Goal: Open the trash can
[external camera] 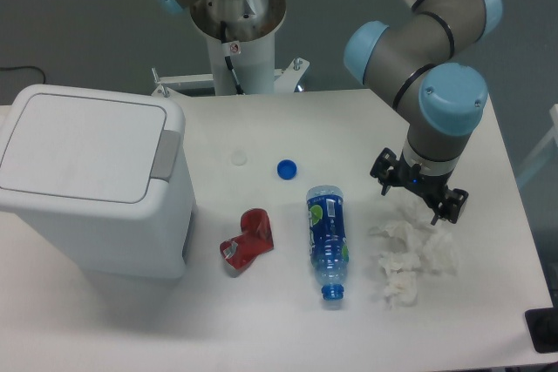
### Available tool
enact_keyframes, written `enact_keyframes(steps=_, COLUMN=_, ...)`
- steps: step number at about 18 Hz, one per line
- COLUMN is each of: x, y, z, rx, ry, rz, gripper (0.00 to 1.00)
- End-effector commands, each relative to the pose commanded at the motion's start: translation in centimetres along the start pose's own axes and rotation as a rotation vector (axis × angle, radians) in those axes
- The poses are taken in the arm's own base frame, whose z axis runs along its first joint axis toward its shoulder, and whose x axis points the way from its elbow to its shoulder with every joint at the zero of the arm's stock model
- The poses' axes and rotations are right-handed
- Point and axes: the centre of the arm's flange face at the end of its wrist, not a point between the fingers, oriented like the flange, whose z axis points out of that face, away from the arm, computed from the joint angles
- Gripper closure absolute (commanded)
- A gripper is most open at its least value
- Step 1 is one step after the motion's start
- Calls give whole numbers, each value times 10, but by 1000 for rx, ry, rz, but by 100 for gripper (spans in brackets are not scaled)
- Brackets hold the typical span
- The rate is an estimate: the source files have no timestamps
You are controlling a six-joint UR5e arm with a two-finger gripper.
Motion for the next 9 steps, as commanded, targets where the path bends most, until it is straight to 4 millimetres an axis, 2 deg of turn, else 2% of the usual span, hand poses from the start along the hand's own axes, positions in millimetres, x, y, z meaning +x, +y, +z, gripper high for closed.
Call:
enact_keyframes(steps=5, x=2, y=-1, z=-4, rx=11, ry=-3, rz=-8, gripper=0)
enact_keyframes(steps=9, x=15, y=-15, z=-13, rx=12, ry=-12, rz=10, gripper=0)
